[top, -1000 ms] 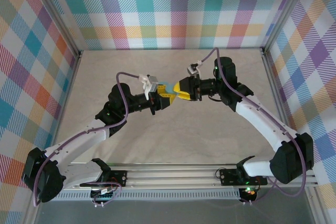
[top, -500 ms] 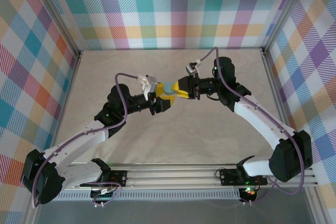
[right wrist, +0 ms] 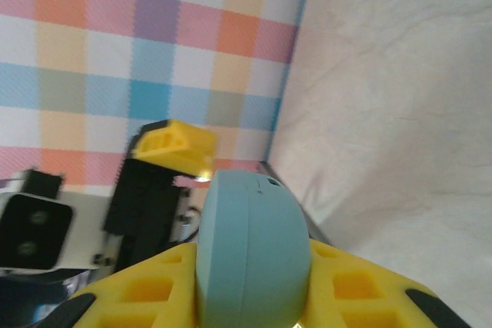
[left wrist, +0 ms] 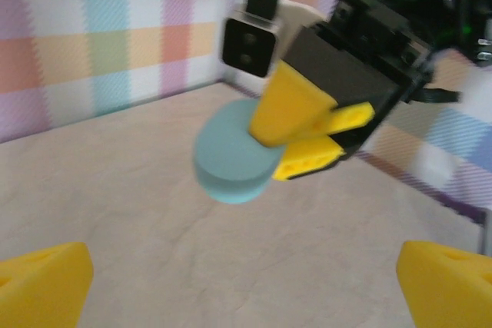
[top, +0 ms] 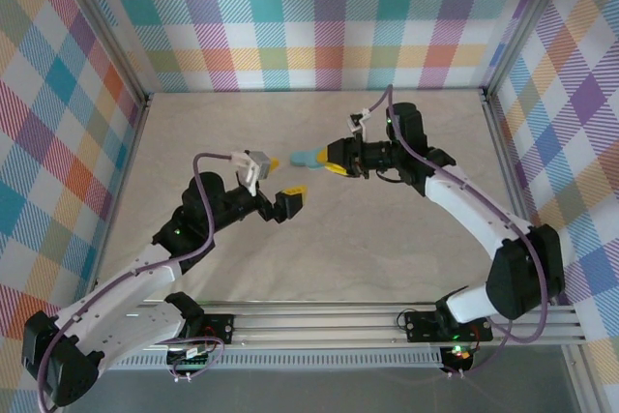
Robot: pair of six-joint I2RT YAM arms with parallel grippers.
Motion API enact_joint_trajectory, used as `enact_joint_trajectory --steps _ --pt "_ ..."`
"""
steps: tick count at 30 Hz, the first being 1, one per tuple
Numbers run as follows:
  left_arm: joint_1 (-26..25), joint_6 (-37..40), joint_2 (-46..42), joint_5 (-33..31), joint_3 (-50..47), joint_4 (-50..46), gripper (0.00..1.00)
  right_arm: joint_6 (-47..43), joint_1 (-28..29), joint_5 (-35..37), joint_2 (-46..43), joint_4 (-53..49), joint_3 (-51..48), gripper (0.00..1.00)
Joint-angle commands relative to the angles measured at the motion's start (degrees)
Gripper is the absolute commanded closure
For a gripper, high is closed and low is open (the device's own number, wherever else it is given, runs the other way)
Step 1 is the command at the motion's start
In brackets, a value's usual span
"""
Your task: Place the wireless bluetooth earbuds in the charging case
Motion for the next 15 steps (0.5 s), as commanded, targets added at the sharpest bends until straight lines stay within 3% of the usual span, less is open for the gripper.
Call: enact_joint_trajectory --steps 1,5,10,15 --pt "0.55 -3.26 -0.93 -13.56 -0.40 -8.58 0.00 -7.64 0.18 5.95 4.66 -5.31 -1.78 0.72" --pt "1.93 -11.52 -0.27 -22.08 -0.76 -13.64 0.00 -8.12 3.01 10.32 12.06 -1.15 -4.00 0.73" --pt "4.00 -15.34 0.85 -22.12 -1.51 -16.80 0.00 -9.19 6.71 9.92 24.41 0.59 -0.68 0.74" --pt "6.06 -17.84 1.14 -22.06 -3.53 -16.71 0.00 -7.04 6.85 8.41 32.98 5.46 1.83 0.75"
